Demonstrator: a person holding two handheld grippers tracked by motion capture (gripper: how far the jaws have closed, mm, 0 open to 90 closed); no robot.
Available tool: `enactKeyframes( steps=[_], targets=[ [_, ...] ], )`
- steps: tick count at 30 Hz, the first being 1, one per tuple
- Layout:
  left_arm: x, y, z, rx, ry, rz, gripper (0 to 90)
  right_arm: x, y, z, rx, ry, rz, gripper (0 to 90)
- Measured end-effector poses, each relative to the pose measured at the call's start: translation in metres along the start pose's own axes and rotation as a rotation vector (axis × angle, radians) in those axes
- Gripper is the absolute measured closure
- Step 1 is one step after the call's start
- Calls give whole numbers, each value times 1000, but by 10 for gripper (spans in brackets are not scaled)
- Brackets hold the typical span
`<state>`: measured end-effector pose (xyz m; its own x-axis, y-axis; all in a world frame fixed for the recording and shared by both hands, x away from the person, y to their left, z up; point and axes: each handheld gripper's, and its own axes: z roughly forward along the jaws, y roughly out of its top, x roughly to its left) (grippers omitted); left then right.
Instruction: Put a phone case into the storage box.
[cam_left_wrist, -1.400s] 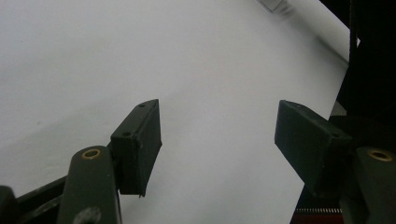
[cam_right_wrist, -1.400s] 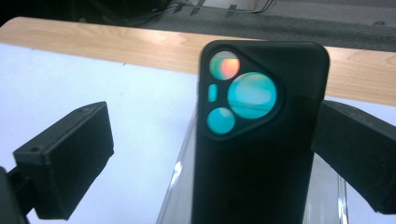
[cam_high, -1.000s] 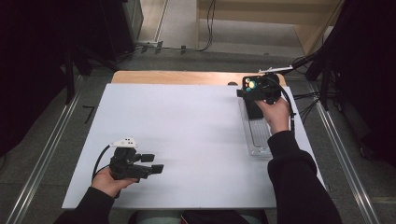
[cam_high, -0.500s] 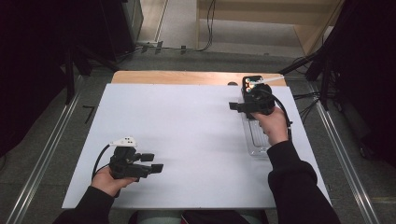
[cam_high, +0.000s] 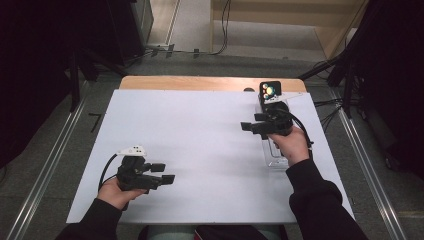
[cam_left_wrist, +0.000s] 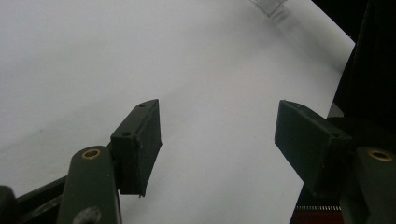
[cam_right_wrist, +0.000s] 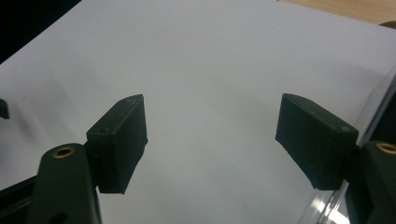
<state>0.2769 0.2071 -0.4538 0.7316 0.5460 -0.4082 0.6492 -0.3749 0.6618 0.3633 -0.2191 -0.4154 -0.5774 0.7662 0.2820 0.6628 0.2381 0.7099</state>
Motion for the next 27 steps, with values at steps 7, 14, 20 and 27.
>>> enactKeyframes(
  steps=[7,14,20,27],
  targets=[
    [0,1,0,5,-1,4,325,13,-13,-4,24,19,-28,240],
    [0,2,0,4,1,7,325,18,-28,-10,26,59,-28,240],
    [0,2,1,3,-2,7,325,25,-39,-11,42,60,-54,240],
    [0,2,0,2,-3,10,325,31,-52,-13,52,53,-77,240]
  ],
)
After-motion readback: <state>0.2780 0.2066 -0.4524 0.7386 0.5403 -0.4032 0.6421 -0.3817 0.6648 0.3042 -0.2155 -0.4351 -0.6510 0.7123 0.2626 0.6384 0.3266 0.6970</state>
